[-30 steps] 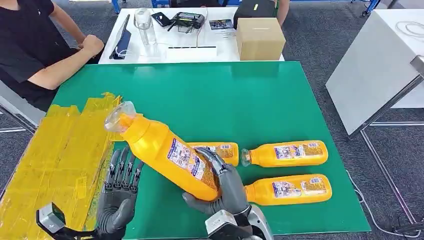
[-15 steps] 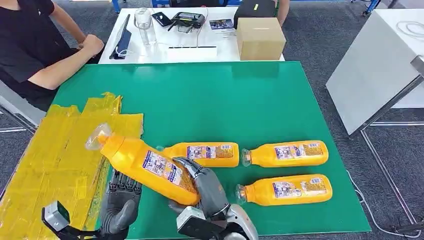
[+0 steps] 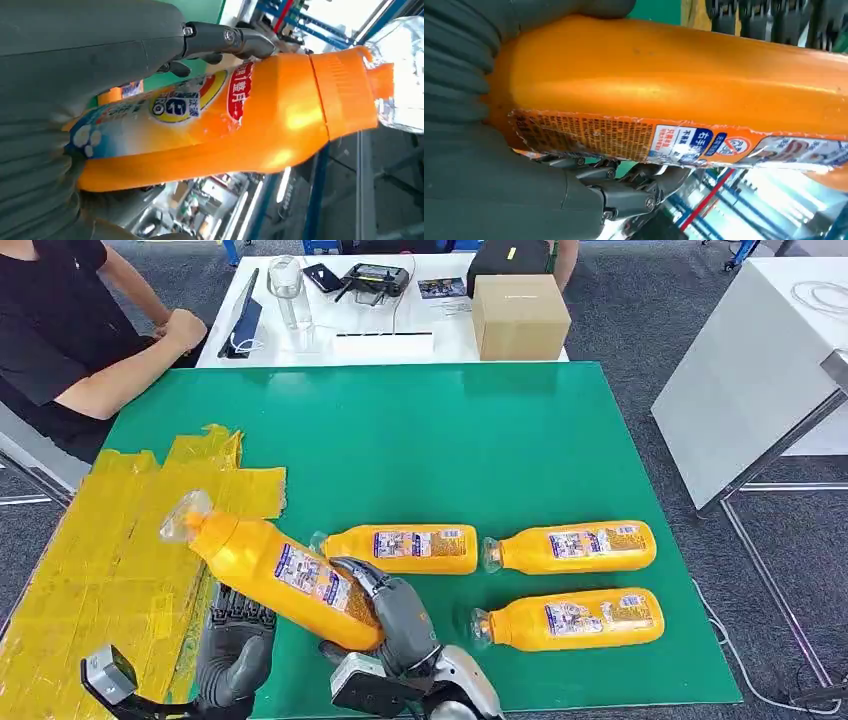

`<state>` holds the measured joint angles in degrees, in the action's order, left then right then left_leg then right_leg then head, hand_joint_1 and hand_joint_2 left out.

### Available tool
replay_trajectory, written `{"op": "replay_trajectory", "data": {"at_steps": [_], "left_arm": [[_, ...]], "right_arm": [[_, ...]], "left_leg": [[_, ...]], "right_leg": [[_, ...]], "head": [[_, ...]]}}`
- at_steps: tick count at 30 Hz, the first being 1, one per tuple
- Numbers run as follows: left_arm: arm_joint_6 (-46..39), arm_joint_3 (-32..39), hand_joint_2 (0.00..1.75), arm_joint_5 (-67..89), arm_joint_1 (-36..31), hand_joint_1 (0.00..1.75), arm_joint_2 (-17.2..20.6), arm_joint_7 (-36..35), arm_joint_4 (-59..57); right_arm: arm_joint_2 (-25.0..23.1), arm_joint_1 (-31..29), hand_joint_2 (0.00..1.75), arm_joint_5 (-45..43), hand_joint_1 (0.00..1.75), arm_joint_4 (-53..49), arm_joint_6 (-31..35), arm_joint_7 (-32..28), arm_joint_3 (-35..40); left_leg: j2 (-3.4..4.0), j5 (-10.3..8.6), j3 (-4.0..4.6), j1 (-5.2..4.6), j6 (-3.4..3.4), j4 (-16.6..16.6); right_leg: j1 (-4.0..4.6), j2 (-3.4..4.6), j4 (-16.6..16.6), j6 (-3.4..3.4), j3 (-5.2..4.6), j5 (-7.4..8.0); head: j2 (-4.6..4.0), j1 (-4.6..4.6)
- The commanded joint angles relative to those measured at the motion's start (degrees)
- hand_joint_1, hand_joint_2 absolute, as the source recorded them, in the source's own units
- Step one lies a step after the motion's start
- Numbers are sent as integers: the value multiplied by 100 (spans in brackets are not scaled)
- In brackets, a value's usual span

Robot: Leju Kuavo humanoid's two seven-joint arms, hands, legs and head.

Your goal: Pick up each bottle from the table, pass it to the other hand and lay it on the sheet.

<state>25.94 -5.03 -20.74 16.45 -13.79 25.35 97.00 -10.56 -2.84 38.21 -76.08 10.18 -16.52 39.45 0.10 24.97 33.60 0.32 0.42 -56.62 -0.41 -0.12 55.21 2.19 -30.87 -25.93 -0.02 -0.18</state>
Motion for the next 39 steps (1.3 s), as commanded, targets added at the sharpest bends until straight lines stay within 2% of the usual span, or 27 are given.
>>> {"op": "replay_trajectory", "data": {"at_steps": [1, 5, 9, 12, 14, 15, 16, 19, 21, 23, 24, 25, 39], "left_arm": [[-427, -257, 175, 661, -343, 0, 113, 61, -502], [-566, -265, 175, 801, -383, 0, 137, 111, -509], [-572, -245, 175, 788, -386, 0, 131, 107, -513], [-570, -242, 175, 788, -387, 0, 136, 107, -516], [-543, -224, 175, 761, -401, 0, 131, 123, -525], [-553, -194, 175, 733, -404, 93, 103, 140, -518], [-524, -188, 175, 722, -408, 175, 91, 169, -501], [-493, -173, 175, 705, -411, 175, 59, 207, -454], [-480, -161, 175, 691, -409, 175, 48, 211, -450], [-480, -161, 175, 691, -409, 175, 48, 211, -450], [-480, -161, 175, 691, -409, 175, 48, 211, -450], [-480, -161, 175, 691, -409, 175, 48, 211, -450], [-480, -161, 175, 691, -409, 175, 48, 211, -450]], "right_arm": [[-249, -245, 175, 134, 175, 1126, -206, -19, 760], [-272, -280, 175, 146, 175, 1247, -172, -18, 811], [-275, -287, 175, 144, 175, 1283, -160, -12, 806], [-273, -302, 175, 144, 175, 1283, -163, -14, 801], [-289, -325, 175, 134, 175, 1343, -166, -7, 803], [-293, -325, 175, 130, 175, 1357, -156, -5, 796], [-297, -328, 175, 130, 175, 1370, -151, -6, 795], [-297, -325, 175, 135, 175, 1379, -126, -7, 786], [-293, -318, 175, 145, 175, 1377, -112, 0, 779], [-293, -318, 175, 145, 175, 1377, -112, 0, 779], [-293, -318, 175, 145, 175, 1377, -112, 0, 779], [-293, -318, 175, 145, 175, 1377, -112, 0, 779], [-293, -318, 175, 145, 175, 1377, -112, 0, 779]], "left_leg": [[-4, 2, -21, 2, -2, 11], [-3, 1, -15, 0, -1, 9], [-5, 13, -47, 8, -5, 12], [-5, 4, -24, 3, -3, 10], [-6, 15, -52, 11, -5, 11], [-8, 4, -24, 3, -3, 9], [-8, 6, -31, 6, -4, 9], [-6, 0, -12, 1, -2, 6], [-10, 12, -43, 10, -4, 8], [-8, 2, -18, 4, -2, 7], [-9, 16, -50, 12, -4, 7], [-8, 2, -17, 2, -2, 8], [-7, 0, -12, 1, -2, 7]], "right_leg": [[2, -3, -11, -4, 22, -2], [0, -3, -7, -3, 15, -2], [9, -4, -16, -9, 51, -12], [3, -5, -11, -5, 26, -5], [11, -5, -18, -11, 56, -13], [3, -8, -9, -6, 27, -6], [6, -7, -12, -7, 34, -7], [1, -6, -6, -3, 13, -2], [11, -8, -15, -10, 49, -12], [4, -8, -9, -4, 21, -4], [12, -8, -16, -10, 56, -15], [3, -8, -9, -4, 19, -4], [1, -7, -7, -3, 13, -2]], "head": [[0, 2], [0, 4], [0, 4], [0, 2], [0, 2], [0, 2], [0, 2], [0, 2], [0, 4], [0, 2], [0, 2], [0, 2], [0, 2]]}}
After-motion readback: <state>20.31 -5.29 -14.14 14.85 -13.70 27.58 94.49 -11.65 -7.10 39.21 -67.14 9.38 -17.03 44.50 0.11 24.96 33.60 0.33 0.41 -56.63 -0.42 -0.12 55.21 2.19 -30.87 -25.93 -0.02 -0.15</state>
